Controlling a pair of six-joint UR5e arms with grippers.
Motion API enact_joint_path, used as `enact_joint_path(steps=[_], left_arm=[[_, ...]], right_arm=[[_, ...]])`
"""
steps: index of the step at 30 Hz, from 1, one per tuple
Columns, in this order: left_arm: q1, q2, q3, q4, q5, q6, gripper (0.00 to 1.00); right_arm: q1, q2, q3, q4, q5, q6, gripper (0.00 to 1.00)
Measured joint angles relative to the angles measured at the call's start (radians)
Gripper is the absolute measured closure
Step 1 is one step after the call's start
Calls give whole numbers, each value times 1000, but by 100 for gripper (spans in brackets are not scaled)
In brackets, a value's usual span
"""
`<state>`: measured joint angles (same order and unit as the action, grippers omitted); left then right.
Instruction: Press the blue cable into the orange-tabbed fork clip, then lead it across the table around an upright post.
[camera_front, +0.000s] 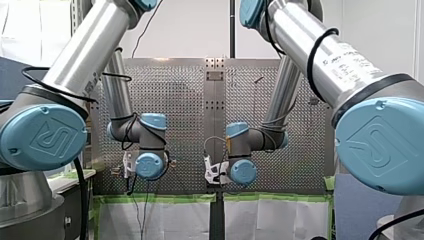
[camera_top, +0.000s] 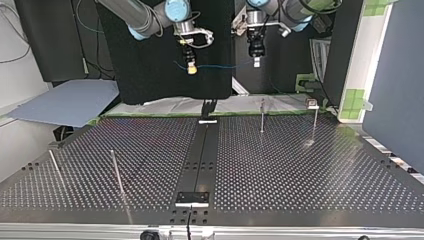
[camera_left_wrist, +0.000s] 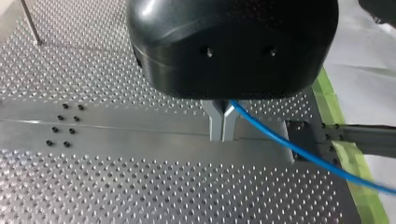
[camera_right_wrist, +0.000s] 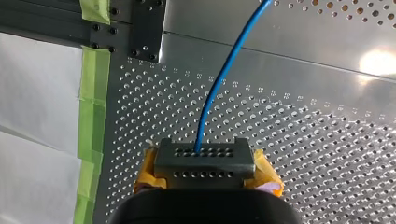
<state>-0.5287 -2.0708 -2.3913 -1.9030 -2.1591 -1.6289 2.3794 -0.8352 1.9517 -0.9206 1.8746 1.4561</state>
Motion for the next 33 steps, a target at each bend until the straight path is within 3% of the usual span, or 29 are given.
enact_joint_path(steps=[3, 9, 13, 19, 25, 33], left_arm=[[20, -19, 1, 20, -2, -17, 100], [70, -4, 2, 8, 27, -52, 100], [109, 31, 2, -27, 54, -61, 100], [164, 51, 2, -44, 106, -53, 100], [219, 42, 2, -47, 162, -51, 100], [287, 39, 2, -51, 230, -54, 100]], right_arm=[[-4, -13, -18, 12, -1, 12, 100], [-15, -58, -55, 39, -23, 56, 100], [-25, -89, -61, 17, -56, 92, 100], [-38, -65, -62, -24, -95, 142, 100], [-47, -18, -72, -58, -119, 157, 100], [-57, 31, -110, -52, -137, 160, 100]])
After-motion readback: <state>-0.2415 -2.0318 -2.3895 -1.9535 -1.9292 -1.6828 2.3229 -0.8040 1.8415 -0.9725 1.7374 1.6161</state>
